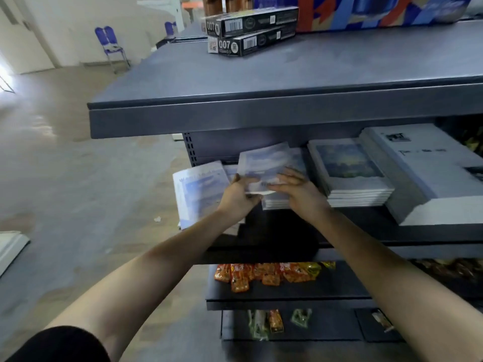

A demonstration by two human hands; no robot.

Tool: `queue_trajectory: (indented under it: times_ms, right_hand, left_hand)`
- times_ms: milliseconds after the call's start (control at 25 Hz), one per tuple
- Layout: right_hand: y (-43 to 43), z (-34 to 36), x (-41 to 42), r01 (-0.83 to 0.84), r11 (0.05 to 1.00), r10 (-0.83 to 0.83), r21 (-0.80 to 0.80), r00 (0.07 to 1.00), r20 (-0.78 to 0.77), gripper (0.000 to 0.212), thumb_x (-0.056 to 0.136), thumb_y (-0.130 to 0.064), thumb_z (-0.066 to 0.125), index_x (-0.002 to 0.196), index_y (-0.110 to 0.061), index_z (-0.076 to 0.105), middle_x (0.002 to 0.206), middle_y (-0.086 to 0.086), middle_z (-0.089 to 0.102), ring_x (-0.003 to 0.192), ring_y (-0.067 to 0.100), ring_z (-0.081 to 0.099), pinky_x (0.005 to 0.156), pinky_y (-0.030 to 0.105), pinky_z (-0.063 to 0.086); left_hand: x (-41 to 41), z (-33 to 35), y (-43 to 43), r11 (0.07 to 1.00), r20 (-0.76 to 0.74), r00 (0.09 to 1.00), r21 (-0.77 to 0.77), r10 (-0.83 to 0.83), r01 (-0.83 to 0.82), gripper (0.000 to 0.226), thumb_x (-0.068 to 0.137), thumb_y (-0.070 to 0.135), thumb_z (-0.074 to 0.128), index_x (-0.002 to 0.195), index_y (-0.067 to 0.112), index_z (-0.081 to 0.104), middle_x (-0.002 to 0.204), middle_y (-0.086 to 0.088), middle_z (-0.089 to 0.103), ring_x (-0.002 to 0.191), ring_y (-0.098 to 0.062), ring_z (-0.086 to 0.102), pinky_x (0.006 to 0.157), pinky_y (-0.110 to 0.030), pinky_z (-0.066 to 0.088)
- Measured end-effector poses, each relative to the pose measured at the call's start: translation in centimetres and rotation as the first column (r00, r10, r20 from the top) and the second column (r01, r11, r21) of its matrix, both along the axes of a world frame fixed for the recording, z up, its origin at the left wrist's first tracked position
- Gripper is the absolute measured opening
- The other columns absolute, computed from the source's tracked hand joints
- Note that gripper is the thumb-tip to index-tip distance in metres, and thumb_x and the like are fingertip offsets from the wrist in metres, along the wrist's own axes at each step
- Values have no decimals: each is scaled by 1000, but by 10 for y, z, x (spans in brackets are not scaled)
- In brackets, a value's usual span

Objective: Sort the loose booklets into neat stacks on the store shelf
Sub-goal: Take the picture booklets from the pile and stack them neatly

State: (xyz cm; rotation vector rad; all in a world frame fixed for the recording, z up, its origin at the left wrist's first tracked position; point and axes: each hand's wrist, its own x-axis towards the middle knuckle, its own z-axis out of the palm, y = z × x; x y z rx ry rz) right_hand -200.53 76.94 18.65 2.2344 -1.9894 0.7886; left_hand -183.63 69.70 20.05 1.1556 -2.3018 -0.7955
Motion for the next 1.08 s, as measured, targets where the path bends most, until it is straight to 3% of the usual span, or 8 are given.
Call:
queue_trajectory:
  times_ms: [120,200,280,360,480,640,840,1080]
  right_hand:
    - [25,-4,-19,129,982,-125,136,991,-38,69,73,17,47,131,-21,54,141,8,47,138,26,32,114,30,18]
    - [37,-8,-25,167,967,-152,193,984,-88,65,81,7,46,139,-23,43,148,1,37,140,23,24,115,27,12]
    - [41,-11,-25,210,956,-191,206,976,-106,59,86,-3,47,142,-20,37,150,2,31,140,25,21,115,30,17]
    - [37,-10,-19,260,935,-245,241,965,-87,61,86,-1,46,143,-16,33,152,4,26,141,26,17,115,36,24]
    - [29,-9,-11,318,908,-305,273,948,-92,65,83,6,45,144,-10,29,152,9,22,142,28,14,114,34,19]
    - [27,-18,-9,353,907,-331,229,935,-130,64,82,3,47,142,-6,28,149,15,23,140,33,14,115,35,12]
    - [30,-25,-7,341,925,-322,168,938,-128,65,75,1,54,137,-6,36,146,16,29,138,34,19,117,40,11]
    - [22,-4,-31,239,919,-282,313,954,100,56,81,5,46,135,-6,43,148,12,34,139,26,28,113,33,26]
  left_hand:
    - [-23,-9,2,994,58,992,1,-114,114,43,89,14,62,130,14,53,139,-13,39,121,-26,51,94,-17,36]
    - [-37,-16,3,986,133,977,0,-167,168,46,91,14,58,135,16,47,146,-18,29,124,-27,50,100,-22,35]
    - [-49,-21,6,982,163,969,21,-186,186,49,93,13,54,140,18,40,151,-22,16,128,-30,46,103,-24,33]
    - [-57,-27,9,978,201,957,40,-210,207,52,96,12,45,145,21,29,153,-25,-5,141,-37,23,108,-29,31]
    - [-62,-30,8,976,278,936,32,-214,214,54,99,11,35,148,24,18,151,-26,-21,143,-41,-7,113,-38,26]
    - [-62,-29,8,978,352,913,38,-204,204,61,98,8,35,150,27,6,150,-25,-27,142,-40,-15,109,-42,31]
    - [-59,-30,15,982,405,900,-30,-161,188,66,98,9,37,149,30,1,150,-26,-25,142,-39,-14,112,-42,26]
    - [-62,-22,20,985,507,857,-87,-87,152,62,99,19,37,148,31,1,151,-29,-18,143,-40,-7,115,-43,13]
